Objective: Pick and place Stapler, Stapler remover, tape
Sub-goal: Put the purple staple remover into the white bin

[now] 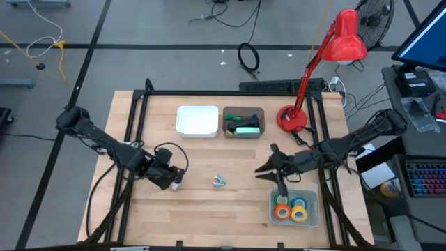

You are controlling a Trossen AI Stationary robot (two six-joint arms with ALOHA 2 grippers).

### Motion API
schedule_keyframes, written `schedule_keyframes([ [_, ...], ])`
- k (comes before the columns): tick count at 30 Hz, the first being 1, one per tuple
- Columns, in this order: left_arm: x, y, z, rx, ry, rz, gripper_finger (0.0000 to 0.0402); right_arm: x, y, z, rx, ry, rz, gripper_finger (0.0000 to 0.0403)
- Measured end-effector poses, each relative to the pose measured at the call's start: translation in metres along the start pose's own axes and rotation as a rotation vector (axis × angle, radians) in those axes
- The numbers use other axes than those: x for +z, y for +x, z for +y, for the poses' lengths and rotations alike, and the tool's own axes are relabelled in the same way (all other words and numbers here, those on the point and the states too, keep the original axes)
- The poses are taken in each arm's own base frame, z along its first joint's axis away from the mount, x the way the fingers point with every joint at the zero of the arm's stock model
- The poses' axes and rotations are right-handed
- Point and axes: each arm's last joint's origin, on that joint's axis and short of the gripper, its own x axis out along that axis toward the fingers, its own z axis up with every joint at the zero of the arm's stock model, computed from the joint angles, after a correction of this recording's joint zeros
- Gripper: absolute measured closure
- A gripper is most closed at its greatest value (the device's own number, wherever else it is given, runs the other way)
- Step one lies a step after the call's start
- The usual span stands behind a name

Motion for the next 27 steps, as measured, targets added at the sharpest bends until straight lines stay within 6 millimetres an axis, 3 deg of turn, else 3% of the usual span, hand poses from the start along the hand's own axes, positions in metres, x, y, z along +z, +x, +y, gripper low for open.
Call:
schedule_keyframes([
  [9,-0.007,0.005,-0.001,0.03,-0.072,0.049,0.022,0.002,-0.042,-0.03,-0.121,-0.063,0.09,0.0325],
  [14,-0.009,0.004,0.0,0.03,-0.116,0.053,0.022,-0.002,-0.07,-0.042,-0.138,-0.074,0.041,0.0329],
  [19,-0.01,0.004,0.0,0.034,-0.159,0.061,0.022,-0.03,-0.083,-0.054,-0.141,-0.059,0.03,0.033],
  [27,-0.01,0.004,0.0,0.036,-0.229,0.061,0.022,-0.079,-0.08,-0.068,-0.047,0.039,-0.003,0.033],
])
